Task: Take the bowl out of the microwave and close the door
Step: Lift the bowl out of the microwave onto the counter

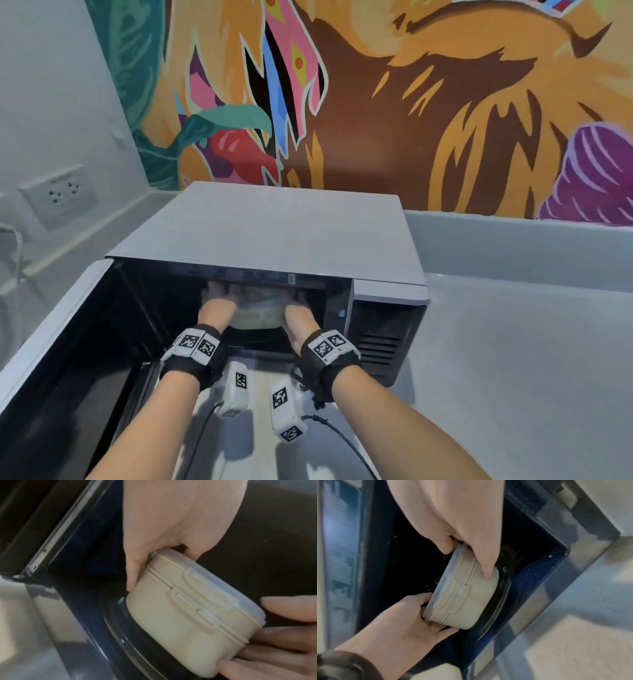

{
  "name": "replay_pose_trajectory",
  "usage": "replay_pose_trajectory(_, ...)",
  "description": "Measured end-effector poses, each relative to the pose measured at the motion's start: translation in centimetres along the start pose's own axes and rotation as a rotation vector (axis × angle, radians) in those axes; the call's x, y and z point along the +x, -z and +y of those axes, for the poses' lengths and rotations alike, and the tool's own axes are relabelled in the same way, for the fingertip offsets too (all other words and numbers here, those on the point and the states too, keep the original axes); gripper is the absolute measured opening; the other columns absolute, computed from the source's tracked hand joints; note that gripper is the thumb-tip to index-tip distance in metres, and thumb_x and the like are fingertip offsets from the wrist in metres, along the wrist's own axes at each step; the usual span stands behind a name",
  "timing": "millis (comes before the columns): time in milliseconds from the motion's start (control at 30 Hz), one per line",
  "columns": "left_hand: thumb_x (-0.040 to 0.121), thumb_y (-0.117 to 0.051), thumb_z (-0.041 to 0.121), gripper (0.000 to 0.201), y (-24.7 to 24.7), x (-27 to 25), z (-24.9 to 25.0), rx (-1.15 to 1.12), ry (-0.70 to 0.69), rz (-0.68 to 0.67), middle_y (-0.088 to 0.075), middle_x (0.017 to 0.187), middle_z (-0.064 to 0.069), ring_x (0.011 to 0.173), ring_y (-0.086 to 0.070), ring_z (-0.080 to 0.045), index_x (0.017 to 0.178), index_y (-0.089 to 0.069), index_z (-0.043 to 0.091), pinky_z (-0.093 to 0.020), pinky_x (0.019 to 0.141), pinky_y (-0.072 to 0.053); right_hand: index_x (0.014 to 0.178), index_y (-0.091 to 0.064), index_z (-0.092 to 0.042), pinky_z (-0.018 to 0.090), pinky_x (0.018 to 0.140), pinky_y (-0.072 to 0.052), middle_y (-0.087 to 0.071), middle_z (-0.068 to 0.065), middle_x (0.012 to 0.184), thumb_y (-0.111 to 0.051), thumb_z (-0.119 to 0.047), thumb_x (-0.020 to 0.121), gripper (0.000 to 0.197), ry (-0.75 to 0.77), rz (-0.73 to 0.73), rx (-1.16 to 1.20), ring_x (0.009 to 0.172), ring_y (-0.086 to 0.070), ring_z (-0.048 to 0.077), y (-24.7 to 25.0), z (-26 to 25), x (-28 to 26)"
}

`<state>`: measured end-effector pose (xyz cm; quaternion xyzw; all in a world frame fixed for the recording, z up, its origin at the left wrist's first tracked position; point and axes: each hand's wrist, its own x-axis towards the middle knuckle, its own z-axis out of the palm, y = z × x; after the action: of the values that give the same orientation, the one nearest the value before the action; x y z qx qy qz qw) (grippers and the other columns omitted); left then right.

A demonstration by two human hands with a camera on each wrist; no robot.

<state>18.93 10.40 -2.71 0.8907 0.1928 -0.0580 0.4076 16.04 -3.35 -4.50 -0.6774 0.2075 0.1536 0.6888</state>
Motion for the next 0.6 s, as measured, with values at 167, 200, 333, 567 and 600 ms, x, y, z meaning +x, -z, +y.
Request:
replay_pose_trajectory(167,0.093,-0.041,0.03,0.059,0.3,-6.1,-0.9,-0.149,-0.008,0.143,-0.036,0.142,-0.03,0.124,-0.042,-0.048,0.142,-0.025,0.0,-0.047,0.106,-0.038,0.133,-0.034,-0.01,0.044,0.108,-0.04,-0.052,0.012,0.13,-0.045,-0.031,0.088,0.051,0.092,-0.065,0.137,0.115,-0.052,0.023,0.3,2.1,-3.1)
replay_pose_trajectory(200,0.093,-0.042,0.031,0.063,0.1,-7.4,-1.2,-0.145,-0.021,0.146,-0.032,0.145,-0.029,0.127,-0.04,-0.048,0.146,-0.02,0.005,-0.048,0.108,-0.036,0.135,-0.03,-0.015,0.045,0.108,-0.04,-0.049,0.01,0.135,-0.046,-0.039,0.084,0.058,0.103,-0.066,0.137,0.119,-0.05,0.024,0.5,3.0,-3.7)
replay_pose_trajectory(333,0.092,-0.044,0.028,0.069,-1.2,-13.8,-3.0,-0.135,-0.04,0.154,-0.025,0.15,-0.029,0.131,-0.036,-0.047,0.15,-0.012,0.011,-0.049,0.11,-0.03,0.143,-0.017,-0.037,0.048,0.11,-0.037,-0.036,0.0,0.149,-0.047,-0.047,0.077,0.073,0.133,-0.09,0.113,0.13,-0.042,0.023,3.1,7.7,-6.6)
replay_pose_trajectory(567,0.094,-0.045,0.032,0.068,-8.4,-24.9,-5.0,-0.112,-0.085,-0.076,-0.023,0.151,-0.025,0.131,-0.04,-0.044,0.151,-0.009,0.018,-0.047,0.109,-0.033,0.133,-0.035,-0.027,0.034,0.089,-0.052,-0.055,0.001,0.128,-0.039,-0.025,0.097,0.036,0.087,-0.033,0.188,0.11,-0.055,0.014,12.6,14.8,-16.8)
replay_pose_trajectory(600,0.094,-0.045,0.032,0.068,-9.9,-26.1,-4.8,-0.124,-0.089,-0.109,-0.023,0.151,-0.024,0.13,-0.042,-0.043,0.151,-0.009,0.019,-0.046,0.109,-0.034,0.133,-0.034,-0.028,0.038,0.095,-0.05,-0.054,0.002,0.13,-0.038,-0.025,0.097,0.036,0.086,-0.003,0.176,0.113,-0.054,0.016,14.3,15.6,-17.7)
